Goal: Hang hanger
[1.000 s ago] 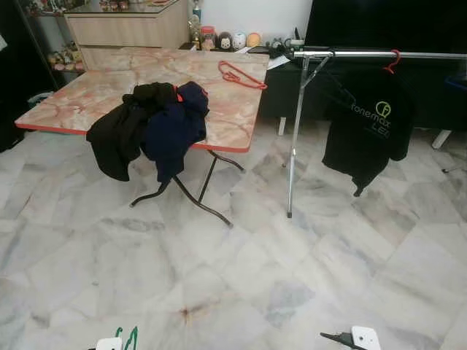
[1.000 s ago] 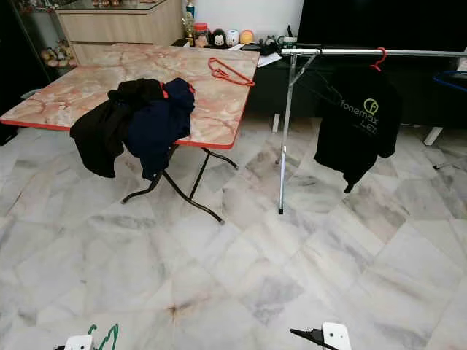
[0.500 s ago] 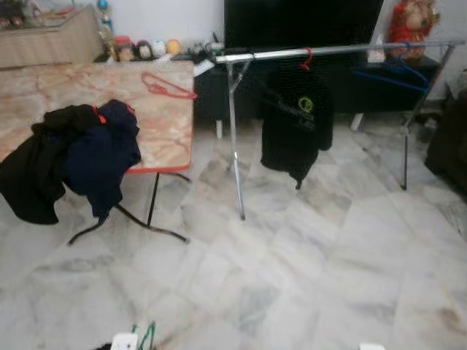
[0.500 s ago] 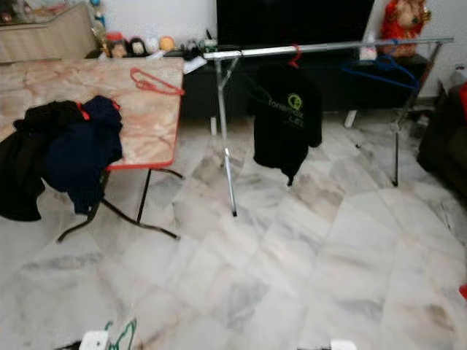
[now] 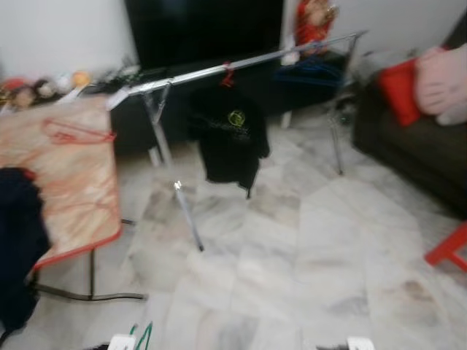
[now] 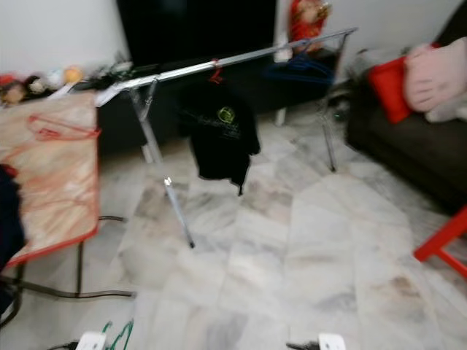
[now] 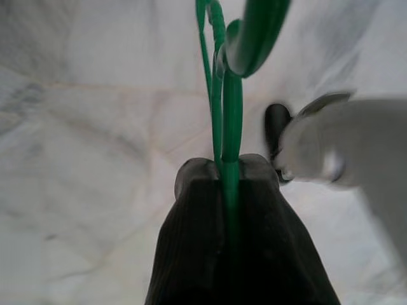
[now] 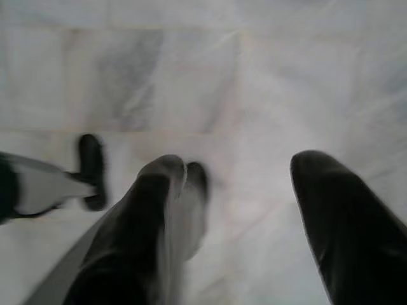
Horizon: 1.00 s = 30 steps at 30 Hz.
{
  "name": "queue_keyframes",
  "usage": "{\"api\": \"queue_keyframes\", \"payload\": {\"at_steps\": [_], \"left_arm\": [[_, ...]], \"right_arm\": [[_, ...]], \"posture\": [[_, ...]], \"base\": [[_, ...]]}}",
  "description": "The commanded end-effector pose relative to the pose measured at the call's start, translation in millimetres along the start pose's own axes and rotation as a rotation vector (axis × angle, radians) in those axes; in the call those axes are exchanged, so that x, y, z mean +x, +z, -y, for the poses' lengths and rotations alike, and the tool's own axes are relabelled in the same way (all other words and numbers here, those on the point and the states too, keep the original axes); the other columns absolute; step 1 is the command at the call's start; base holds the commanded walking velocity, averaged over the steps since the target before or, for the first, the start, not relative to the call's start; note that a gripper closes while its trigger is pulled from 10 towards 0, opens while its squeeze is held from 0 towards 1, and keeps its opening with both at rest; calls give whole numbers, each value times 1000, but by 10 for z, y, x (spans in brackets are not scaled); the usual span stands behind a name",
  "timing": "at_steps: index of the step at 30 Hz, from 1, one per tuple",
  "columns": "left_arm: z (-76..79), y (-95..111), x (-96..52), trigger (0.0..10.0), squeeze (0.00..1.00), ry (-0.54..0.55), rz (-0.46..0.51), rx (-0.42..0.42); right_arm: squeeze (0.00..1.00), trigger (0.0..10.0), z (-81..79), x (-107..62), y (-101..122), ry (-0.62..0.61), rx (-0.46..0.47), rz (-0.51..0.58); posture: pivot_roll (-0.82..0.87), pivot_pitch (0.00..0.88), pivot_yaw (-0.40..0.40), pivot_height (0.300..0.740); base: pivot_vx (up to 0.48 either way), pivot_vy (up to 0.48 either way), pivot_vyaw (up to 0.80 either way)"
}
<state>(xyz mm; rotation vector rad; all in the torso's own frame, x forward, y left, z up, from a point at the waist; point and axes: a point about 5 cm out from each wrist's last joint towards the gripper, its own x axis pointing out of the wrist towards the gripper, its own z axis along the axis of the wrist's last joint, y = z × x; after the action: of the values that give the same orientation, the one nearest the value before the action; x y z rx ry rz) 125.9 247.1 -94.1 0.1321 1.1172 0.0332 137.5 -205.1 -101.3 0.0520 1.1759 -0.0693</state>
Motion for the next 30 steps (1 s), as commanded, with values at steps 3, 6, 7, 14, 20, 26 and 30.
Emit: {"api": "queue_keyframes", "payload": {"at_steps": [3, 6, 7, 14, 20, 26, 30], "left_arm": [[54, 83, 21, 10000, 0, -18, 14, 3], [48, 110, 25, 10000, 0, -16, 18, 7], [48, 110, 25, 10000, 0, -16, 18, 7], [63, 161, 34, 10000, 0, -8, 30, -4], [81, 171, 40, 10000, 0, -1, 27, -25], [102, 139, 38, 10000, 0, -6, 21, -29], [99, 111, 35, 10000, 0, -5, 10, -22]], "right_arm": [[0, 10000, 131, -21, -38, -33, 17, -11], [0, 10000, 135, -20, -16, -37, 20, -6], [0, 10000, 135, -20, -16, -37, 20, -6], [0, 10000, 131, -18, 12, -37, -10, -4], [0, 10000, 135, -18, 71, -31, -16, 27], [0, 10000, 162, -22, 100, -46, -18, 47], [0, 10000, 204, -28, 98, -68, -18, 40]], "posture": [[-24, 0, 50, 740], [-11, 0, 44, 740], [-11, 0, 44, 740], [14, 0, 20, 740], [14, 0, 8, 740], [0, 0, 11, 740], [-12, 0, 22, 740]], "base": [[420, 0, -750], [421, 0, -750], [420, 0, -750], [418, 0, -750], [365, 0, 0], [454, 0, 0], [476, 0, 0]]}}
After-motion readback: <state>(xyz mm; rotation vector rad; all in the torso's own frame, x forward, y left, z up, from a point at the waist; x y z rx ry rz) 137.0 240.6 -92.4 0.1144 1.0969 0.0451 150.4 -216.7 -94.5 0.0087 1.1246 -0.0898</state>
